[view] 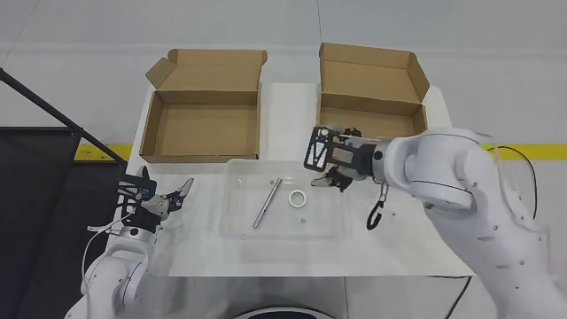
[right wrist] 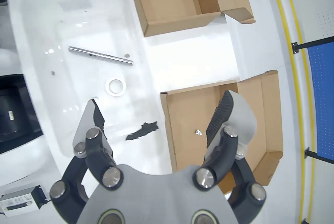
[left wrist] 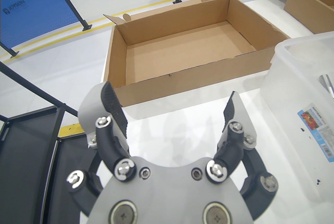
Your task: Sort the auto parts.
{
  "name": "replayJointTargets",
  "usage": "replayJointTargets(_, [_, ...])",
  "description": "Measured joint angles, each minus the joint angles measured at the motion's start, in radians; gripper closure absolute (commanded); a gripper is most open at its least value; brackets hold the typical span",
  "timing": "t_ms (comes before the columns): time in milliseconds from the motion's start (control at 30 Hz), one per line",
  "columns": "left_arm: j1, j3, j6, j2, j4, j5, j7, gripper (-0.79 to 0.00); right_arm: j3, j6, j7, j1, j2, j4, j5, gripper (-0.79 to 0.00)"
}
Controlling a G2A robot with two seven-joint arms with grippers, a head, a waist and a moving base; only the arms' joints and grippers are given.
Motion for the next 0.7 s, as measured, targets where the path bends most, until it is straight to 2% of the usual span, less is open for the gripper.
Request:
replayJointTargets(67, [0.0, 0.0, 0.0, 0.0, 0.0, 0.0, 0.0, -0.785, 0.032, 0.024, 0.016, -0.011, 0.007, -0.024, 0.019, -0.785])
replayJointTargets(433, [0.0, 0.0, 0.0, 0.0, 0.0, 0.0, 0.0, -0.785, 0.029, 0.024, 0.016, -0.012, 0.007, -0.023, 0.016, -0.785])
replayJointTargets(633, [0.0, 0.0, 0.0, 0.0, 0.0, 0.0, 0.0, -0.785, -0.079, 0.027, 0.027, 0.003, 0.006, -0.093, -0.045, -0.785])
replayJointTargets(700, [0.0, 0.0, 0.0, 0.0, 0.0, 0.0, 0.0, -0.785, -0.123, 0.034, 0.034, 0.02, 0.007, -0.099, -0.047, -0.674])
